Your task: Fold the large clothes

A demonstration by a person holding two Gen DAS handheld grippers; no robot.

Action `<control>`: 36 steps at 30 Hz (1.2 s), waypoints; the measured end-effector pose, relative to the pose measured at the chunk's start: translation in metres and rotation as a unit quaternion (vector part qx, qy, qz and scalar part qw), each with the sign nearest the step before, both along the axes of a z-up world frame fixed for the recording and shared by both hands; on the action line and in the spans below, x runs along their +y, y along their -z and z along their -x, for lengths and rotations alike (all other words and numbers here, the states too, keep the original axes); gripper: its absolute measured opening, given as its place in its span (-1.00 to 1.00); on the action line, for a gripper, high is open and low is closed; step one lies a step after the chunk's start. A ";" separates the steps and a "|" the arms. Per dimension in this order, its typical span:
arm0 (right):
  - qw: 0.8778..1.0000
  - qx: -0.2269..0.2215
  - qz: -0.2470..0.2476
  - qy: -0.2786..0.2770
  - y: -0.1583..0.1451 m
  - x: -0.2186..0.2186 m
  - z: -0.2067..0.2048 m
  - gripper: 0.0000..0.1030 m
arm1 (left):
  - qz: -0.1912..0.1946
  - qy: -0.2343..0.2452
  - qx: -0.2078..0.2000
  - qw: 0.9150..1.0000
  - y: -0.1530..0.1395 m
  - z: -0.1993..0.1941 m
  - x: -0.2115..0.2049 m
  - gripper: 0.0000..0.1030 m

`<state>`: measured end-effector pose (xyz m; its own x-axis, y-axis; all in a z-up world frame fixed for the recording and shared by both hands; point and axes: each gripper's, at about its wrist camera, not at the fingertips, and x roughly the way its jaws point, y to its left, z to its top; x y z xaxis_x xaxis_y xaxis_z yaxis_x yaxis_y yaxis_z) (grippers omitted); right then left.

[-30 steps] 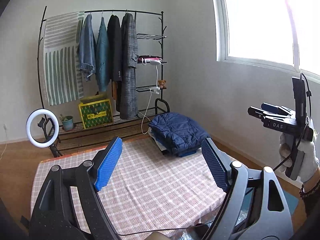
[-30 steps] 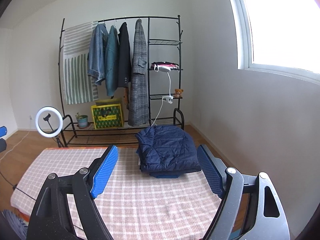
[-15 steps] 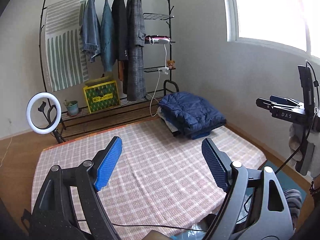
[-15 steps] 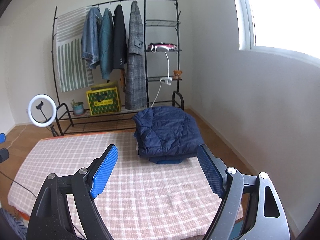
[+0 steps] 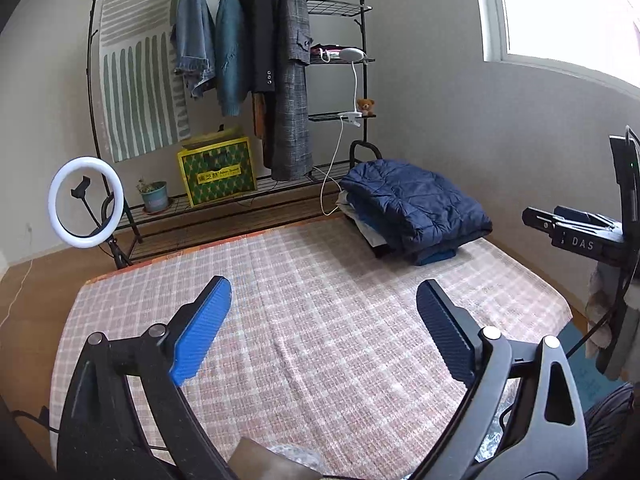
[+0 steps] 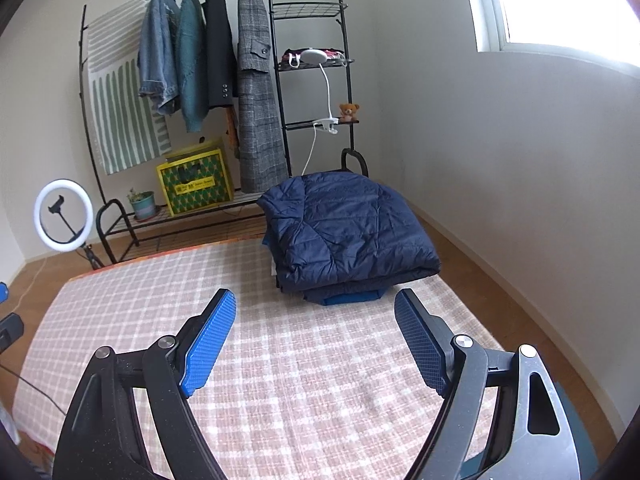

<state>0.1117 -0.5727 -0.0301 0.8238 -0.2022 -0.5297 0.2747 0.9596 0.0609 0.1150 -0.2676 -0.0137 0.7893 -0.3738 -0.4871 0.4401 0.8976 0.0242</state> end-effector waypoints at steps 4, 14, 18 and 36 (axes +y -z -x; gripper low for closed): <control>1.000 0.010 0.008 -0.002 0.008 -0.001 -0.008 0.59 | -0.011 -0.010 -0.003 1.000 0.009 -0.010 -0.003 0.99; 1.000 0.016 0.002 0.002 0.022 -0.003 -0.019 0.68 | -0.023 -0.013 0.013 1.000 0.025 -0.024 -0.004 1.00; 1.000 0.010 -0.001 0.012 0.021 -0.007 -0.018 0.68 | -0.020 -0.011 0.022 0.999 0.028 -0.026 -0.003 1.00; 1.000 0.008 -0.002 0.004 0.019 -0.006 -0.025 0.68 | -0.021 -0.007 0.024 0.999 0.029 -0.023 -0.001 1.00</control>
<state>0.1367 -0.5785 -0.0493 0.8138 -0.2076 -0.5428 0.2839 0.9570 0.0595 0.1380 -0.2685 -0.0425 0.7697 -0.3414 -0.5394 0.4288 0.9025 0.0407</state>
